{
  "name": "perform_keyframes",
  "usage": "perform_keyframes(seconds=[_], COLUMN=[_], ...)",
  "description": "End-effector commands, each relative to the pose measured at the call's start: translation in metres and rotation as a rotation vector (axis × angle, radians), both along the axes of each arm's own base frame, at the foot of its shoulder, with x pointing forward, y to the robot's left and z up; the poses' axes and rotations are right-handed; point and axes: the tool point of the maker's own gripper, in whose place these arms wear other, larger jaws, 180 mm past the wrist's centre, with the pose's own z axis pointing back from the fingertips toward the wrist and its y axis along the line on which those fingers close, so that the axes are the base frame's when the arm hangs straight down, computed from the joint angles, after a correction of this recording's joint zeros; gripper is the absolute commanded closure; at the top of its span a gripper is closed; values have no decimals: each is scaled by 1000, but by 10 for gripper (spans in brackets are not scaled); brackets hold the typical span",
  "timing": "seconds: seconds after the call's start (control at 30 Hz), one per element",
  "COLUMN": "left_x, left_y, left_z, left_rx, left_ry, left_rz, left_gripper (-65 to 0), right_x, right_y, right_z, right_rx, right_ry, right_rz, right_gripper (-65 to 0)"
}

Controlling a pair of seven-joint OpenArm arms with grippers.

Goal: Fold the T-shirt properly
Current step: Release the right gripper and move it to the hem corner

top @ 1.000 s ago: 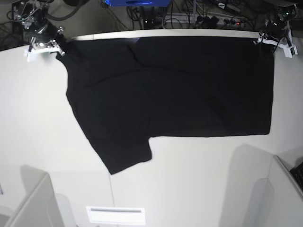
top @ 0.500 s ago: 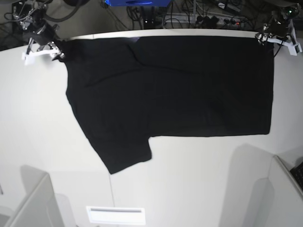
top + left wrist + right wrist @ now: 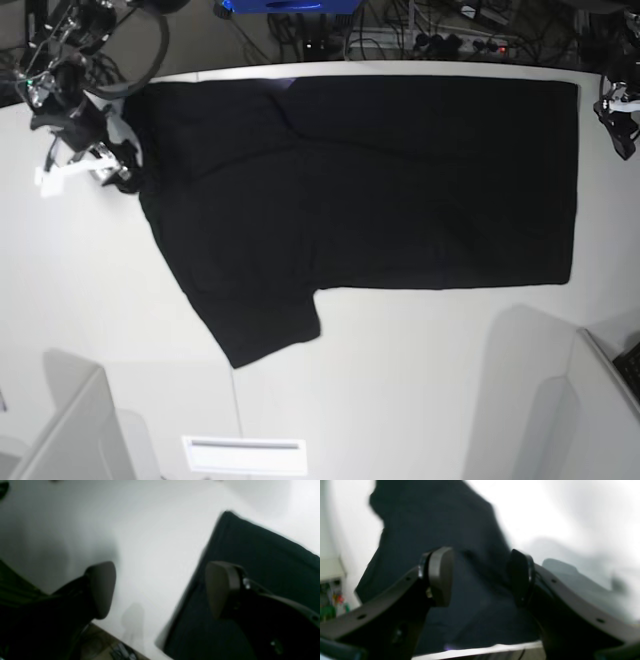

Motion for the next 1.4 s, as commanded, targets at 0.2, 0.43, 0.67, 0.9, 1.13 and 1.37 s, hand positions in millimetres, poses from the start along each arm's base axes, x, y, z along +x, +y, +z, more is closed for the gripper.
perform_keyframes(seconds=[0.2,0.43,0.67,0.9,1.13,1.37], left_x=[21,19,-2,-21,-28,-28], left_y=[-16,-14,8,26,33,32], left_z=[3,3,-4,-7,-9,-10], left_rx=[2,8,-1,0,-4,-6], left_ry=[-21,-14,4,17,22,23], left_rz=[-73,-68,15,83,109,109], left_gripper=[-538,-538,-538,-538,-538,-538], right_x=[103,183,233,263,268,265], right_y=[26,41,43,41,53,74], right_z=[33,20,-3,-26,-48,-53], right_rx=[-132,-182,-224,-316,-348,-323], right_ry=[-123,-54,10,24,22,22], right_rz=[162,224,268,268,378,416], right_gripper=[-336,-380,-404,-405,-405,-398])
